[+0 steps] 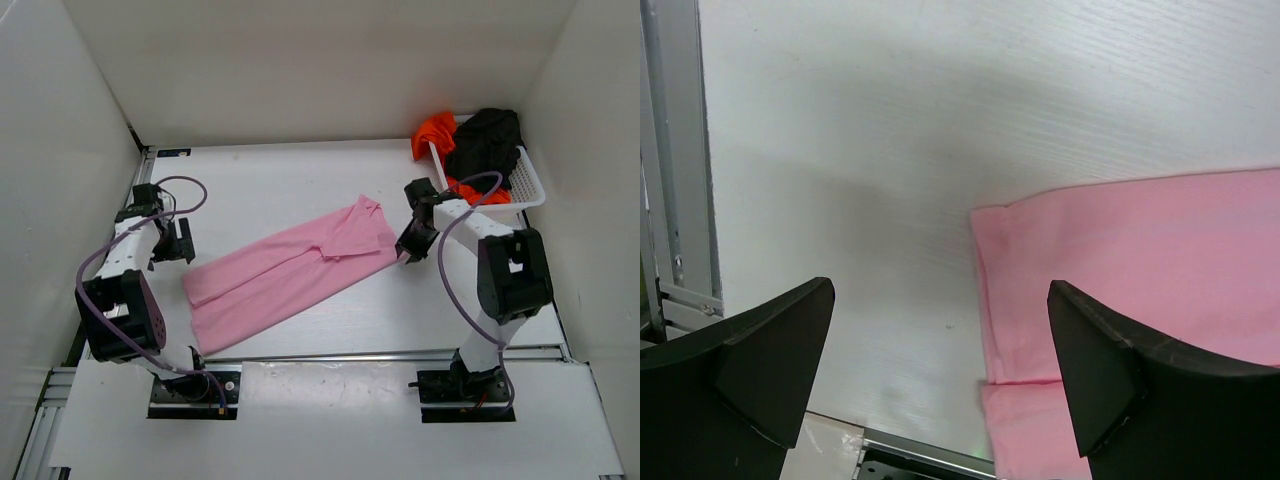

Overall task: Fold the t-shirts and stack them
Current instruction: Rotate the tshirt 90 degrees

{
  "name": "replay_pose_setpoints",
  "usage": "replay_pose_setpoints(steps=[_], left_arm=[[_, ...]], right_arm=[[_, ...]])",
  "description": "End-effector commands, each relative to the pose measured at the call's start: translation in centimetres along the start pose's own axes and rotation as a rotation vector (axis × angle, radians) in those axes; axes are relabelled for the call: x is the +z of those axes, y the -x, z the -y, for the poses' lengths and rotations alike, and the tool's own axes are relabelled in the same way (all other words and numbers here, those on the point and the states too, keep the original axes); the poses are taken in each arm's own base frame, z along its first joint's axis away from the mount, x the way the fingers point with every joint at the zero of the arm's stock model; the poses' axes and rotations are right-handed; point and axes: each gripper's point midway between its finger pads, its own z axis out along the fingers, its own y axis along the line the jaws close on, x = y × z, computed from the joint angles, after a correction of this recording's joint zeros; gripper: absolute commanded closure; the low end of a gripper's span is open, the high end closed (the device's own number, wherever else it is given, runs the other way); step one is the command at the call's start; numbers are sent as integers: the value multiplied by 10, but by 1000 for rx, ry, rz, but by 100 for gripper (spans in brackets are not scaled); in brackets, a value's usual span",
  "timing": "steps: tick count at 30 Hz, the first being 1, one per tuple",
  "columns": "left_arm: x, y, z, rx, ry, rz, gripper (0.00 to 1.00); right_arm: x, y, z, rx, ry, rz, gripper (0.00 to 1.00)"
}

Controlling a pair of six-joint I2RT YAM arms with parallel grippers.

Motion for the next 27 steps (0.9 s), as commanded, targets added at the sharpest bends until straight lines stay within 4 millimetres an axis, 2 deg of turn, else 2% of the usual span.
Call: replay_pose_setpoints(steps=[1, 5, 8, 10, 11, 13, 14, 15, 16, 17, 18, 19, 20, 21, 24, 27], left_arm=[[-11, 8, -6, -38, -21, 34, 1], [-11, 1, -13, -58, -14, 28, 1], [-10, -14, -14, -69, -18, 10, 1], [-8, -28, -16, -78, -14, -8, 1], [-8, -32, -16, -78, -15, -11, 1], [-6, -43, -15, -76, -15, -26, 1], [-9, -41, -15, -78, -15, -14, 1], [-7, -45, -15, -77, -15, -23, 1], [-7, -45, -15, -77, -15, -23, 1], [-7, -45, -15, -77, -15, -23, 1], [-7, -45, -15, -77, -15, -23, 1], [-6, -42, -15, -76, -15, -25, 1], [-7, -42, -13, -77, -24, -24, 1], [-6, -40, -11, -76, -38, -36, 1], [-4, -39, 0, -75, -101, -67, 1], [2, -42, 10, -75, -153, -111, 1]], right_arm=[[24, -10, -3, 106, 15, -60, 65], [42, -7, -14, 126, 24, -101, 65], [54, -5, -17, 160, 4, -116, 65], [64, -7, -11, 196, -25, -135, 65], [67, 0, -12, 236, -28, -131, 66], [74, 18, -27, 250, 0, -127, 68], [74, 24, -34, 250, -3, -129, 70], [85, 29, -39, 250, -19, -142, 71], [72, 66, -70, 234, 48, -64, 71], [69, 77, -87, 219, 62, -38, 71], [83, 76, -96, 191, 34, -48, 71], [60, 116, -134, 193, 137, 47, 71], [56, 127, -153, 183, 175, 82, 71], [72, 131, -166, 174, 180, 92, 71], [55, 188, -226, 193, 393, 263, 70], [53, 208, -252, 218, 521, 330, 68]])
